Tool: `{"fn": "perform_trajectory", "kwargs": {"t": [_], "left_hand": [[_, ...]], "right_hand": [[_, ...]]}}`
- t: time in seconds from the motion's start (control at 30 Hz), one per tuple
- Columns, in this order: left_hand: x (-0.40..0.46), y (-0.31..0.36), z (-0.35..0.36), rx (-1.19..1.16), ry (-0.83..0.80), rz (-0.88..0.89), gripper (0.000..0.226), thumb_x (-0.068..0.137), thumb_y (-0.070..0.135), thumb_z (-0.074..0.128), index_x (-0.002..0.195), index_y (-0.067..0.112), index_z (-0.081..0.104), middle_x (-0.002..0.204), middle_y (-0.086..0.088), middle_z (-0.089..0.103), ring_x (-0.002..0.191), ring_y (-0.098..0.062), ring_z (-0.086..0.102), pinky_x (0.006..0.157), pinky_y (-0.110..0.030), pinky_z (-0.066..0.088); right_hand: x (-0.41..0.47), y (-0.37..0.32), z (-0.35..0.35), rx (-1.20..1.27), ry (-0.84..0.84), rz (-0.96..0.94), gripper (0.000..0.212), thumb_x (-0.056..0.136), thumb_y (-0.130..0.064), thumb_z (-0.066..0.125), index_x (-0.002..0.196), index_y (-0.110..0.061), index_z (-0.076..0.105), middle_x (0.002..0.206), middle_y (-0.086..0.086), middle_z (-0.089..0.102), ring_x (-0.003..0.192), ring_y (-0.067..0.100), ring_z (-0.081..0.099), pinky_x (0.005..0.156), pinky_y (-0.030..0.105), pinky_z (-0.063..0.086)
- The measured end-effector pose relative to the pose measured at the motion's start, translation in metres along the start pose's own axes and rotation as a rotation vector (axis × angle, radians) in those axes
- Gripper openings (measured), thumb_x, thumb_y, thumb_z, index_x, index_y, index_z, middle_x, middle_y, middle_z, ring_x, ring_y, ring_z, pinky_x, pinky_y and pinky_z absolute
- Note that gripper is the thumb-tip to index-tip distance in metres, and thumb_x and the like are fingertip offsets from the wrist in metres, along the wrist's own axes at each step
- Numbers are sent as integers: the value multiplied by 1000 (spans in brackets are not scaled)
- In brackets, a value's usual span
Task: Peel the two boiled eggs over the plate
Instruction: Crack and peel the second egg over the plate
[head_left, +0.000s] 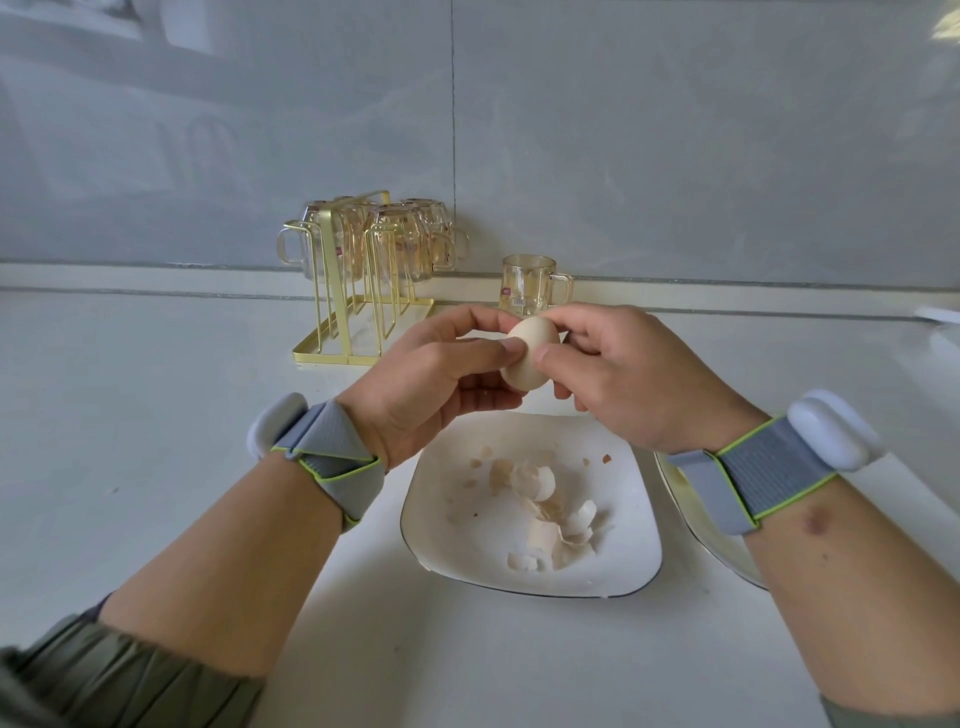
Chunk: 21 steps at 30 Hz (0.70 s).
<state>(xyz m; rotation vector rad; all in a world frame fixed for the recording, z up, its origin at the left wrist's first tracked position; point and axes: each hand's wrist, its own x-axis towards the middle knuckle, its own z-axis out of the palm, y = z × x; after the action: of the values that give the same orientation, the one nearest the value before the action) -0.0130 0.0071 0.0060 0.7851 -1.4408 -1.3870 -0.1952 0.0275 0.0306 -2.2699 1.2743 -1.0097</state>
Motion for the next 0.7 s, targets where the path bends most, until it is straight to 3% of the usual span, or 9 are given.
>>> {"fn": "perform_trajectory", "kwargs": {"t": [0.4,0.7], "left_hand": [[-1,-2,0,27,-5,24,25,82,10,70,106,7,62,93,-15,70,83,-25,65,79,-34,56],[-1,-1,2,39,-1,37,34,75,16,70,106,6,62,92,-15,70,82,-24,66,79,-34,56]], "right_hand": [[0,3,3,-22,33,30,19,93,-34,56,96,-21,70,76,14,68,74,30,62,66,46,52],[0,1,3,-63,70,19,36,85,-46,53,95,-17,70,67,8,68,73,27,67,67,46,55]]}}
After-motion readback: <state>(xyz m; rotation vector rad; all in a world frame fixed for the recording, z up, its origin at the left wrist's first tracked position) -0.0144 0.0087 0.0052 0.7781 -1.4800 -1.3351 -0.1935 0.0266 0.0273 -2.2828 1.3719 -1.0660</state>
